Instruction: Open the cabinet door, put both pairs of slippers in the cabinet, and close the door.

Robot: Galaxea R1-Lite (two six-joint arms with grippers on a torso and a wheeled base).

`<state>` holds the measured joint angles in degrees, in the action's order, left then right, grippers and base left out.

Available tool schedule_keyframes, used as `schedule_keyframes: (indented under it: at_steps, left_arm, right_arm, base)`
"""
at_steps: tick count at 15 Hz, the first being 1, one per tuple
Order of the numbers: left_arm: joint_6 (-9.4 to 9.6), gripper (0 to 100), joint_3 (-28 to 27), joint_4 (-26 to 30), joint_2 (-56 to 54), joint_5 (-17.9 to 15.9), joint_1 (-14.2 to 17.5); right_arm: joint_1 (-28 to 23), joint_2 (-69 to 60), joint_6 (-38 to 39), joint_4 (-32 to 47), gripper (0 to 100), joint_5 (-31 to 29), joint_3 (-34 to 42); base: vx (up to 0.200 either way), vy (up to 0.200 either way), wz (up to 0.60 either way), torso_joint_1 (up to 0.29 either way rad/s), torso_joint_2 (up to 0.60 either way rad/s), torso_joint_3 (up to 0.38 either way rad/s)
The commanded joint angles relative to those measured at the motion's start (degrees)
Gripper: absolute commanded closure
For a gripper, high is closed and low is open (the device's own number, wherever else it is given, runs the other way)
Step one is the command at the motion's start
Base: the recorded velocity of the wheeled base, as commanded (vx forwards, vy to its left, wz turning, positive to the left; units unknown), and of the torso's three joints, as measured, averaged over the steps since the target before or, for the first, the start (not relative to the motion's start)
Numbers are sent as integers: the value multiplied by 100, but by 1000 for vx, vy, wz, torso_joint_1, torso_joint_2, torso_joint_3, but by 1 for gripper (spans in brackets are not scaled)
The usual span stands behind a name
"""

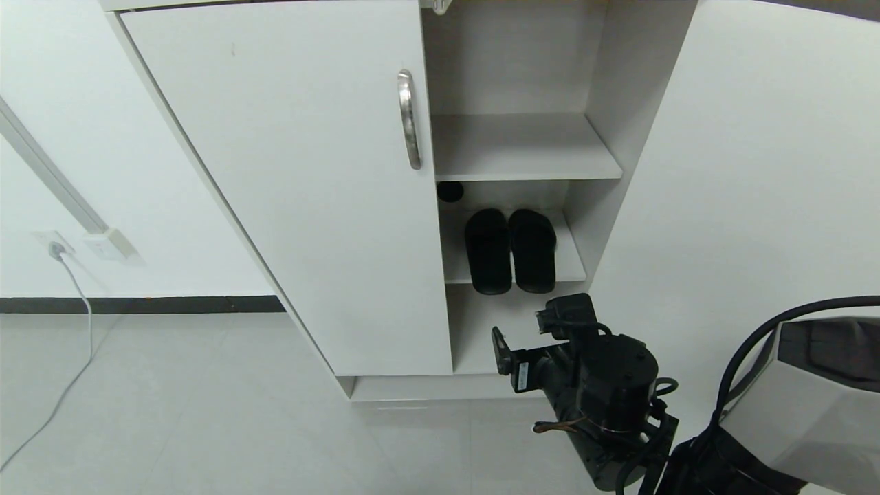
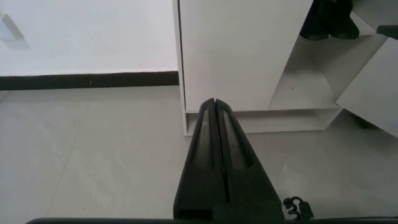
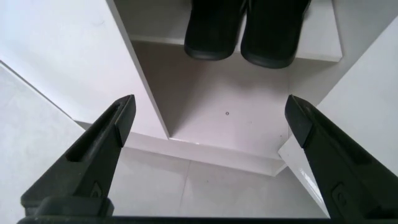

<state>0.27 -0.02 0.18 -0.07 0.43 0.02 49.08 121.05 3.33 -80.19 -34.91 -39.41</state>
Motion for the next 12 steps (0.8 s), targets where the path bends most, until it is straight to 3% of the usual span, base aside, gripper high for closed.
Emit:
schedule_keyframes:
  at_steps: [1,12]
  left_arm:
    - [8,100,2,-1,7,1,6]
    - [8,100,2,8,7,-16,-2]
  right_arm:
    - [-12,32,1,-5,0,2,-5]
    - [-12,50,1,12,0,2,-23]
  base:
    - [0,0,0,0,0,0]
    - [0,0,0,0,0,0]
